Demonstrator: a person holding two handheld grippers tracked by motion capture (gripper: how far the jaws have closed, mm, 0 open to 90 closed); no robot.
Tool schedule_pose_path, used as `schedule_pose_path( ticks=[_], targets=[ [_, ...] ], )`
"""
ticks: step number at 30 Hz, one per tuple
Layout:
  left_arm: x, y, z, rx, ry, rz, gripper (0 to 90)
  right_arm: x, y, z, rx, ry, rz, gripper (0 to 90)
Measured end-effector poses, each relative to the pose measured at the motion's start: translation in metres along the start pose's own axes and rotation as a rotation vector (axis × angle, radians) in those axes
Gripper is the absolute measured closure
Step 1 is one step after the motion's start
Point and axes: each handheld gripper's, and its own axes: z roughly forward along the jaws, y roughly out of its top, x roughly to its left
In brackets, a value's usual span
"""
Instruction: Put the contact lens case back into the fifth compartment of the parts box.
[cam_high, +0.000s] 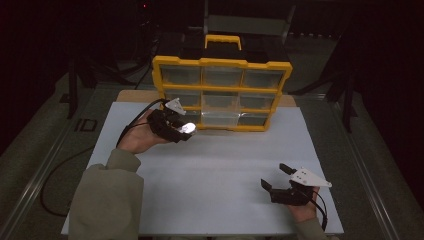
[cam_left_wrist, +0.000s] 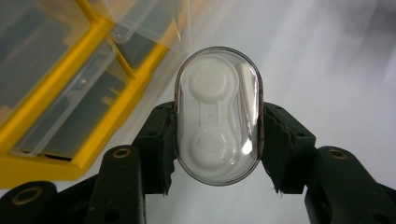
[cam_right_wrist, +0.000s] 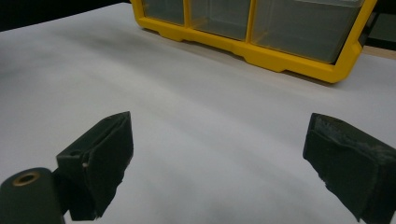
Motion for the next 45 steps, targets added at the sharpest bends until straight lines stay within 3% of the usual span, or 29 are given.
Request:
schedule_pose_path(
  ticks=[16, 30, 42, 45],
  targets=[
    [0.006, 0.012, -0.016, -0.005, 0.023, 0.009, 49.3, -0.001, 0.0, 0.0, 0.0, 0.001, 0.003, 8.7],
    [0.018, 0.033, -0.034, -0.013, 0.081, 0.007, 49.2, -0.001, 0.0, 0.0, -0.001, -0.001, 0.008, 8.7],
    [0.022, 0.046, -0.038, -0.025, 0.103, 0.002, 49.2, -0.001, 0.0, 0.0, -0.002, 0.001, 0.007, 8.7],
    [0.025, 0.054, -0.038, -0.046, 0.111, -0.013, 49.2, -0.001, 0.0, 0.0, -0.003, 0.0, 0.011, 8.7]
  ],
)
